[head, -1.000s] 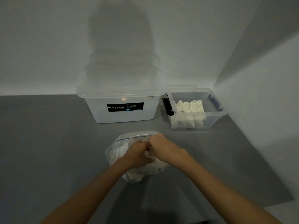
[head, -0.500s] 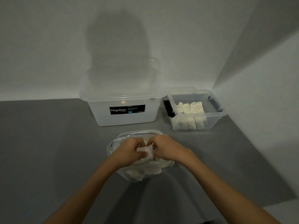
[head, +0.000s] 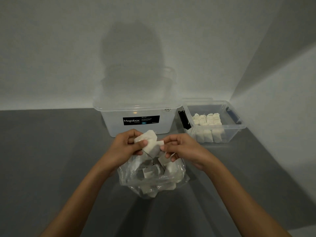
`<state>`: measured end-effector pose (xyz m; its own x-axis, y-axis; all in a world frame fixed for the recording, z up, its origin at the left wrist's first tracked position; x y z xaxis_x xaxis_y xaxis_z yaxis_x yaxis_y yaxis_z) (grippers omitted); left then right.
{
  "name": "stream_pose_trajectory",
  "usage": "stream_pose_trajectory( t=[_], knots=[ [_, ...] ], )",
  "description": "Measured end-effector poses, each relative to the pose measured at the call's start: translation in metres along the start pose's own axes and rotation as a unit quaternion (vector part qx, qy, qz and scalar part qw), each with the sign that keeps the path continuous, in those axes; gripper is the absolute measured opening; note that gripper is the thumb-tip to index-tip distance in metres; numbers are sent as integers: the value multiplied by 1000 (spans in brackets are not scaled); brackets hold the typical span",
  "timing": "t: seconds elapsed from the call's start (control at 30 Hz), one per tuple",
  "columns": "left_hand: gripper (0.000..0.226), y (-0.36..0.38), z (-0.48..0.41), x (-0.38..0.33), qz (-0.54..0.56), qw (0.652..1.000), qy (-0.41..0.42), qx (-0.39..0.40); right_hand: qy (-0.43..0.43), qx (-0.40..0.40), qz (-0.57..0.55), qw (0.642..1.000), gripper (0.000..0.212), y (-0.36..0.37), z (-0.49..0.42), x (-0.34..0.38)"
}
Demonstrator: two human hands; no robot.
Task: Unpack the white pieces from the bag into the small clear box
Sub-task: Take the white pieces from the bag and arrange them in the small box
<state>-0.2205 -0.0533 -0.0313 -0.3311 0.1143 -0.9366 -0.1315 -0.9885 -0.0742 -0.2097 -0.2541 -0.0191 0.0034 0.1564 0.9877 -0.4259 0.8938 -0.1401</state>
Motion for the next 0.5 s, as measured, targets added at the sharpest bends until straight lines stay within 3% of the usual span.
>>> stream_pose_trajectory(
  t=[0.3, 0.5],
  knots=[
    [21, -7, 0, -9, 57, 996, 2, -75, -24, -141, -107, 984, 11, -20, 5, 5],
    [12, 7, 0, -12, -1, 999, 23, -45, -30, -129, -193, 972, 17, -17, 10, 2]
  ],
)
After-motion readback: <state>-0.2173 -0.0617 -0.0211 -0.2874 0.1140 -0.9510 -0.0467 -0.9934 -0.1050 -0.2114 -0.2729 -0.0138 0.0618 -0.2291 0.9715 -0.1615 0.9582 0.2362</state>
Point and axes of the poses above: each hand's wrist, its own z-axis away from the middle knuckle, its own y-axis out of the palm, x = y × z, the point moved 1 cm from there along -z, towards the middle knuckle, and after that the axes turned 13 degrees about -y, right-handed, at the moved point
